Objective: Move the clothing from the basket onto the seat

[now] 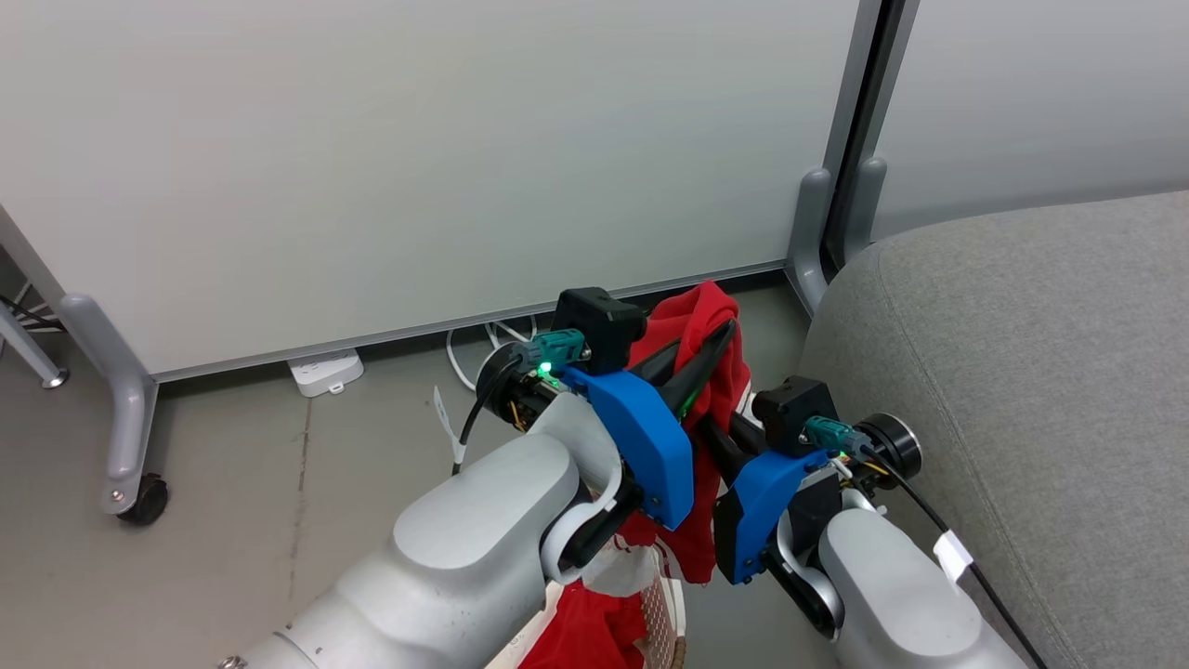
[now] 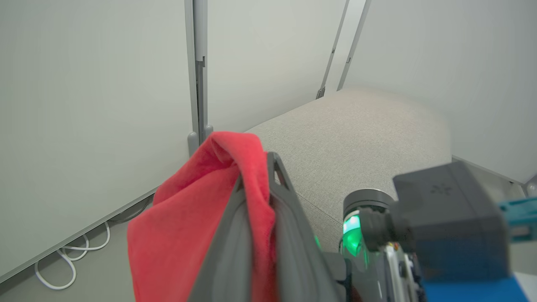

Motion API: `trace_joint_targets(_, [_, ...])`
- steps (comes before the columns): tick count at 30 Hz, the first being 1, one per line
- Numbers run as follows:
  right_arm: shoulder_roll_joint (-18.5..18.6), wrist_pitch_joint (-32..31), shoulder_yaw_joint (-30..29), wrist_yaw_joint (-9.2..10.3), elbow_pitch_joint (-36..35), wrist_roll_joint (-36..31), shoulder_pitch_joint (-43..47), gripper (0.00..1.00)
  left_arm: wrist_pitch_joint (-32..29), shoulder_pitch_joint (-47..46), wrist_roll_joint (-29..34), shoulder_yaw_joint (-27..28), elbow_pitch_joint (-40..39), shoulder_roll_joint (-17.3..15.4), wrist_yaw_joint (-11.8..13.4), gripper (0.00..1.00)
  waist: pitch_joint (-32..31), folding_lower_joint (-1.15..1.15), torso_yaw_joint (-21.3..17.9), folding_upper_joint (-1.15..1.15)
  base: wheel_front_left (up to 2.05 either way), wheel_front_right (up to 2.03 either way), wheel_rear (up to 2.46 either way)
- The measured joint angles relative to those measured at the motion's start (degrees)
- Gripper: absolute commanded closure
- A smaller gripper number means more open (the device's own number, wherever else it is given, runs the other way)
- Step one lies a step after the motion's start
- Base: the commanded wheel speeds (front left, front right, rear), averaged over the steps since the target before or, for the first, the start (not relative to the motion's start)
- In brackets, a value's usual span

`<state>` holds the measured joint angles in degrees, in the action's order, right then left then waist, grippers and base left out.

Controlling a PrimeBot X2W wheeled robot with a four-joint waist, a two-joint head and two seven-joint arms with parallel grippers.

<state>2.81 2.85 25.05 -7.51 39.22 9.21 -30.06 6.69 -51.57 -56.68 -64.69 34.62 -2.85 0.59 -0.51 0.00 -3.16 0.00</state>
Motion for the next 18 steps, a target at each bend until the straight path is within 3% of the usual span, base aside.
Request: trace_joint_targets(18, [0.0, 2.3, 1.3, 0.00, 2.9, 1.2, -1.3, 1.00, 1.7, -0.9, -3.0, -1.7, 1.7, 0.0, 0.3, 1.00, -0.4, 0.00, -0.7, 0.00, 0.00, 0.00, 0.00])
